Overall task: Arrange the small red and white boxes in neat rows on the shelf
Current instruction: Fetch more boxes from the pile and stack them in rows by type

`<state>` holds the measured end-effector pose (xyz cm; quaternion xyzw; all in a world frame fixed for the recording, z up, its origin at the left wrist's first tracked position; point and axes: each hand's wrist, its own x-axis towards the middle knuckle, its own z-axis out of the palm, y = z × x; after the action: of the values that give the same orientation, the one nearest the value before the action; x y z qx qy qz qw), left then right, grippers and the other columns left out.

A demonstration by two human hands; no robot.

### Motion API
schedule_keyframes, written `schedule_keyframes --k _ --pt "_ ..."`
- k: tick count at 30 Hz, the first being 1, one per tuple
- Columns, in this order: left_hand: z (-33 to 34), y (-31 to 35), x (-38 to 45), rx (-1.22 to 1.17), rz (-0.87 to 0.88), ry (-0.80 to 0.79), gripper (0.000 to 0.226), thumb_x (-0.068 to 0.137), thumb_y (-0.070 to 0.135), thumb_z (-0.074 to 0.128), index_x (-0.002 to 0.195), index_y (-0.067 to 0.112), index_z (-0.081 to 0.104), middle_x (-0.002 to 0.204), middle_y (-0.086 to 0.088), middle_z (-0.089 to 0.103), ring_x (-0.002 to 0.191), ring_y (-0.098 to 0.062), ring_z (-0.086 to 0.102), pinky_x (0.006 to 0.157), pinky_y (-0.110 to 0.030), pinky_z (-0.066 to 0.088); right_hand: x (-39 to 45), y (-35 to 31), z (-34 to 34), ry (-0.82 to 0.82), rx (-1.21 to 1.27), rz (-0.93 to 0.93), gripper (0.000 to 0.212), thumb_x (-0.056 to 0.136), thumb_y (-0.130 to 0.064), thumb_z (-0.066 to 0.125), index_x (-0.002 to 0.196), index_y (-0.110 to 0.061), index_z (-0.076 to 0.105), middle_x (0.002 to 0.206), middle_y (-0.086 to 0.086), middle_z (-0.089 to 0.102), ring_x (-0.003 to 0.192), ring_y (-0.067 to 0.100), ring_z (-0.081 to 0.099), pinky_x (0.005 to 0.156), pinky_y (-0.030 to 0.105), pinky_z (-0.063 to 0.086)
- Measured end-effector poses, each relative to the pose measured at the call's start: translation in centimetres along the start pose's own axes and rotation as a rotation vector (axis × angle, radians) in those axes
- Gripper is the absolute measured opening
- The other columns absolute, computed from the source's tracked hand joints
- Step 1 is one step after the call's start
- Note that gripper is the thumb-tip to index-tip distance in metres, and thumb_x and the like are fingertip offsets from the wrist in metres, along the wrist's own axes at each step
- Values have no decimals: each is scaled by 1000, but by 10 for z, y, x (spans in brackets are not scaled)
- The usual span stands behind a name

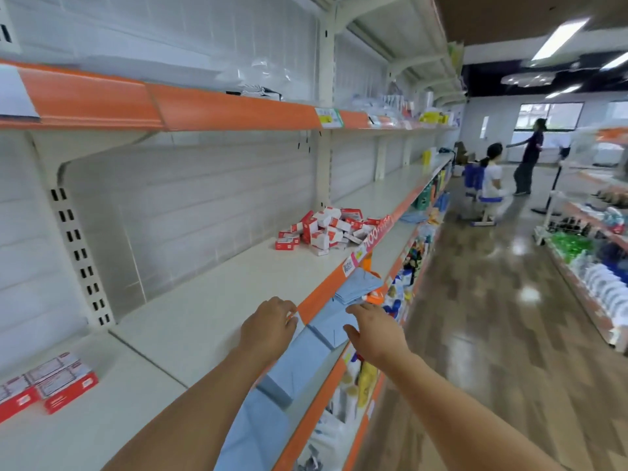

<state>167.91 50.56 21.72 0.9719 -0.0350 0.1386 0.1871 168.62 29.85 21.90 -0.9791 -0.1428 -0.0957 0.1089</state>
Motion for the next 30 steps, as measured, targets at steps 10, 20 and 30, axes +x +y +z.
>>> schedule_keyframes --k 10,20,30 --pt "37 4 140 25 42 -51 34 97 34 44 130 26 50 131 2 49 120 -16 46 86 -32 45 126 48 6 14 17 30 39 98 -27 44 137 -18 43 129 3 52 118 24 47 82 37 49" --pt "89 20 243 -2 -118 75 45 95 35 51 138 26 42 142 4 41 127 -15 42 92 -30 44 258 103 13 27 45 -137 42 95 -18 46 137 -17 45 134 4 51 122 24 46 89 34 45" --pt "113 20 305 -108 -312 201 78 84 42 66 147 25 24 151 -2 27 135 -22 34 98 -36 42 341 106 33 6 36 -358 48 92 -9 46 139 -13 38 136 6 45 121 25 43 95 34 42"
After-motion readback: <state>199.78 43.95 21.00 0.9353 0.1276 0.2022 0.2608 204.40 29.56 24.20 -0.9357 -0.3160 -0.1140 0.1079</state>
